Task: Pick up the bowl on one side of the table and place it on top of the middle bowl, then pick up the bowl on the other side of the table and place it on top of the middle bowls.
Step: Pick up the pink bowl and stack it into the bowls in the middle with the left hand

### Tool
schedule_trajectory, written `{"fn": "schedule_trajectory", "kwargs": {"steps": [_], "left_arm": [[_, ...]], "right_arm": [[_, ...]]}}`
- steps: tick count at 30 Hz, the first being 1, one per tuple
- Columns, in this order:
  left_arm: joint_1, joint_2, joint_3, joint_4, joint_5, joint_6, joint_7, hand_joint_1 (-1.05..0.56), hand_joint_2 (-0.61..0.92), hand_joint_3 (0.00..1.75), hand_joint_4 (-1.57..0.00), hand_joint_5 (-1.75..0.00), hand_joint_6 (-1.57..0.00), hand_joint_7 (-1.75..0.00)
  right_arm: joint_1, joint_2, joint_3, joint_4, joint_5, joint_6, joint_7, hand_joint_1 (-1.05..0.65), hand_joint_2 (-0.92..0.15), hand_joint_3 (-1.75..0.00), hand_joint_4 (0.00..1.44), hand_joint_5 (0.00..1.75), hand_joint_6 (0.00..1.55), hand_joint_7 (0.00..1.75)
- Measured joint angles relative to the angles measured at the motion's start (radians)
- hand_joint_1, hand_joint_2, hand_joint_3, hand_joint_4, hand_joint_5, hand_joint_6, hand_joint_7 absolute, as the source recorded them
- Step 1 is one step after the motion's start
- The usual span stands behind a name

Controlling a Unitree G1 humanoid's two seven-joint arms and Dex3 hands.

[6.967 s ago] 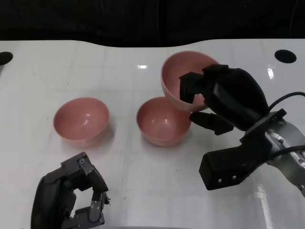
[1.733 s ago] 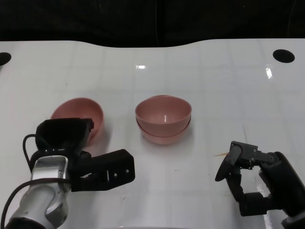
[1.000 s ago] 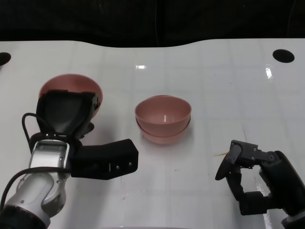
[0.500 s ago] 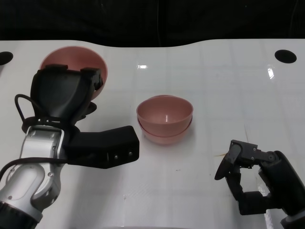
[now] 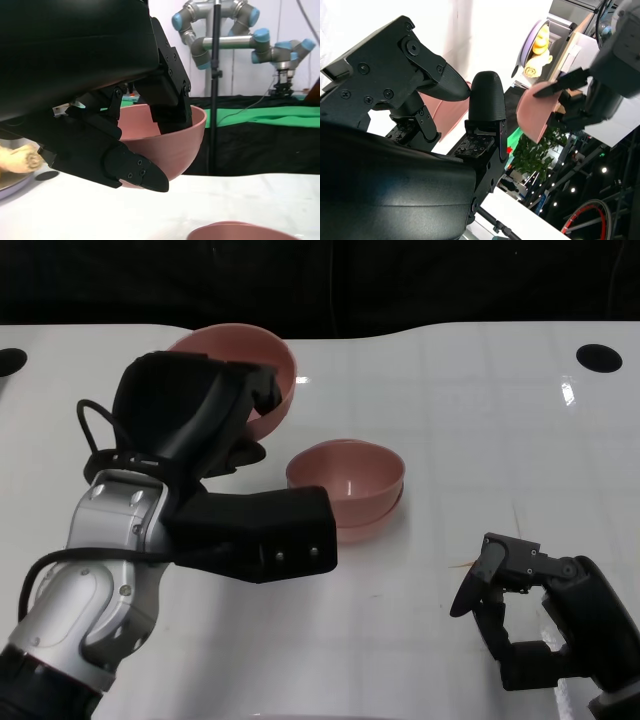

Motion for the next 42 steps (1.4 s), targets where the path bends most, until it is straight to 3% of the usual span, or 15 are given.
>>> {"fn": "schedule_trajectory", "kwargs": {"steps": [2,5,11,20,21,22,24,25,29,33,36,37,39,40,42], "left_arm": [[-0.002,-0.007,-0.005,0.001,0.0,-0.012,-0.001,-0.3,0.92,0.02,-0.88,-1.75,-1.09,-0.52],[-0.006,-0.025,-0.016,0.003,0.002,-0.019,-0.014,-0.32,0.9,0.01,-0.88,-1.75,-1.1,-0.33],[-0.027,-0.079,-0.047,0.03,-0.003,-0.032,-0.027,-0.29,0.92,0.05,-0.87,-1.75,-1.05,-0.2],[-0.038,-0.146,-0.07,0.079,-0.029,-0.039,-0.033,-0.31,0.92,0.19,-0.84,-1.75,-1.12,-0.28],[-0.041,-0.154,-0.074,0.085,-0.03,-0.038,-0.035,-0.31,0.92,0.2,-0.82,-1.75,-1.12,-0.32],[-0.043,-0.161,-0.077,0.092,-0.03,-0.036,-0.038,-0.31,0.92,0.2,-0.81,-1.75,-1.06,-0.46],[-0.048,-0.169,-0.084,0.11,-0.033,-0.033,-0.044,-0.33,0.92,0.15,-0.8,-1.75,-0.83,-1.07],[-0.05,-0.171,-0.085,0.12,-0.037,-0.033,-0.048,-0.33,0.92,0.15,-0.8,-1.75,-0.78,-1.14],[-0.062,-0.19,-0.086,0.163,-0.063,-0.033,-0.049,-0.3,0.92,0.16,-0.85,-1.75,-0.81,-1.1],[-0.078,-0.201,-0.085,0.23,-0.113,-0.064,-0.048,-0.28,0.92,0.16,-0.86,-1.75,-0.75,-1.44],[-0.084,-0.206,-0.085,0.281,-0.137,-0.084,-0.047,-0.29,0.92,0.16,-0.86,-1.75,-0.72,-1.53],[-0.086,-0.209,-0.084,0.297,-0.148,-0.092,-0.046,-0.29,0.92,0.18,-0.8,-1.74,-0.72,-1.14],[-0.093,-0.222,-0.078,0.335,-0.184,-0.097,-0.049,-0.32,0.92,0.24,-0.65,-1.58,-0.7,-0.64],[-0.097,-0.229,-0.076,0.352,-0.2,-0.097,-0.05,-0.34,0.92,0.24,-0.62,-1.53,-0.7,-0.52],[-0.111,-0.231,-0.077,0.384,-0.218,-0.098,-0.066,-0.4,0.92,0.23,-0.51,-1.16,-0.65,-0.28]], "right_arm": [[0.0,0.001,0.0,0.0,0.0,0.0,0.0,-0.25,-0.39,-1.34,0.88,1.75,0.76,1.49],[0.0,0.002,0.0,0.0,0.0,0.0,0.0,-0.26,-0.39,-1.34,0.88,1.75,0.76,1.49],[-0.001,0.005,0.0,0.003,-0.006,0.0,-0.002,-0.24,-0.4,-1.34,0.87,1.75,0.76,1.5],[-0.009,0.01,-0.005,0.02,-0.015,0.032,-0.018,-0.22,-0.4,-1.37,0.88,1.75,0.78,1.5],[-0.011,0.013,-0.011,0.021,-0.024,0.038,-0.029,-0.22,-0.39,-1.37,0.88,1.75,0.78,1.49],[-0.013,0.018,-0.015,0.022,-0.031,0.041,-0.041,-0.21,-0.39,-1.38,0.88,1.75,0.78,1.48],[-0.016,0.033,-0.026,0.026,-0.035,0.042,-0.064,-0.21,-0.38,-1.39,0.89,1.75,0.78,1.47],[-0.017,0.042,-0.031,0.032,-0.034,0.042,-0.075,-0.21,-0.37,-1.39,0.89,1.75,0.77,1.47],[-0.019,0.072,-0.045,0.038,-0.007,0.042,-0.094,-0.25,-0.38,-1.39,0.88,1.75,0.75,1.47],[-0.019,0.084,-0.064,0.04,0.006,0.04,-0.102,-0.23,-0.39,-1.37,0.86,1.75,0.75,1.46],[-0.019,0.089,-0.069,0.042,0.009,0.033,-0.107,-0.22,-0.39,-1.36,0.85,1.75,0.75,1.46],[-0.019,0.091,-0.07,0.043,0.009,0.032,-0.109,-0.23,-0.41,-1.33,0.86,1.75,0.75,1.45],[-0.019,0.093,-0.071,0.043,0.004,0.03,-0.117,-0.23,-0.42,-1.31,0.86,1.75,0.75,1.45],[-0.019,0.094,-0.072,0.043,0.002,0.029,-0.121,-0.23,-0.43,-1.3,0.86,1.75,0.75,1.45],[-0.019,0.099,-0.072,0.042,0.002,0.03,-0.122,-0.23,-0.42,-1.29,0.87,1.75,0.76,1.45]]}}
